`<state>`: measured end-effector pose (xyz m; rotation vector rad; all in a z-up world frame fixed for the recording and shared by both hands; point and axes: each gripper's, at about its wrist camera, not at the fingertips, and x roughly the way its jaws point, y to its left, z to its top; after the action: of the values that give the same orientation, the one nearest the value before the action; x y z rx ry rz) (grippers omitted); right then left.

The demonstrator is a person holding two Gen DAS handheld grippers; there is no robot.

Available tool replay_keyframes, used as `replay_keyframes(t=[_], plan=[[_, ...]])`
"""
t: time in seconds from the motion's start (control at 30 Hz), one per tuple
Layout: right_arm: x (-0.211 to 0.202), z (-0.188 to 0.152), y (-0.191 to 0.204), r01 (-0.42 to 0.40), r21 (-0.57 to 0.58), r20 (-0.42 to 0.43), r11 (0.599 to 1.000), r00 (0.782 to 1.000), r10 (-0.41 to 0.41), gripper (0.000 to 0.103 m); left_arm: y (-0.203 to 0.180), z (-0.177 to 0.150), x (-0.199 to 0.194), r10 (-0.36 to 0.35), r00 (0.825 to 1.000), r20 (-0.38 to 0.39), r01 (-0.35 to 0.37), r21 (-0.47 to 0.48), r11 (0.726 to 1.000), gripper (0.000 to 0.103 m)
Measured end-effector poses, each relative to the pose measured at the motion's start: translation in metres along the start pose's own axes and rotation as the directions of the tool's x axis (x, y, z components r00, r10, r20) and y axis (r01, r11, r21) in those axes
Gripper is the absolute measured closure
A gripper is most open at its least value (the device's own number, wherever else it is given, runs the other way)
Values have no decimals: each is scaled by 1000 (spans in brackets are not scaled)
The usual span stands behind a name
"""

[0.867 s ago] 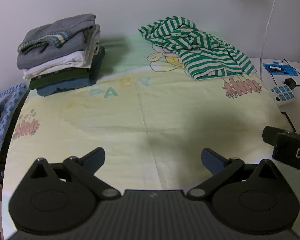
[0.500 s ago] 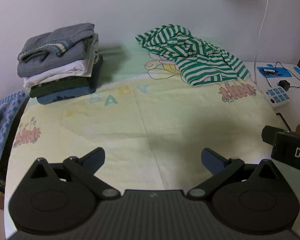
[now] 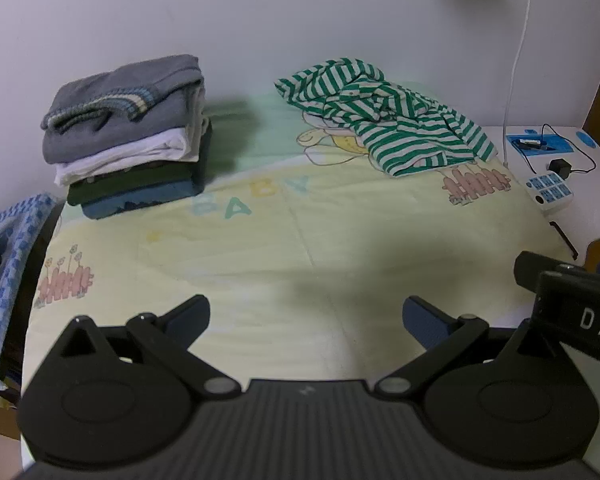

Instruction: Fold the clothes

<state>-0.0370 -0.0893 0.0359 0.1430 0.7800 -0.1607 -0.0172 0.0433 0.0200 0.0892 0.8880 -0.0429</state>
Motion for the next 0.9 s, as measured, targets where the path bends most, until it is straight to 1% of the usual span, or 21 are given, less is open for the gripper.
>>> replay_keyframes(t=[0.33,0.5,0.7,0.9], plan=[[-1,-5,13,29,13,-3,999,1000,-29,26,11,-5,2,-29,1000,-4,29,15,999,0],[-3,-6,13,50,28,8,998,999,-50,26,15,-5,5,-35,999,-12,35,17,999,0],[0,-8,15,70,32,-2,997,998,-70,26,17,-4,8,-36,999,-18,36,18,999,0],[4,-7,17,71,23,-11,997,997,-71,26,18,-2,12,-32,999,-21,33,15,999,0]])
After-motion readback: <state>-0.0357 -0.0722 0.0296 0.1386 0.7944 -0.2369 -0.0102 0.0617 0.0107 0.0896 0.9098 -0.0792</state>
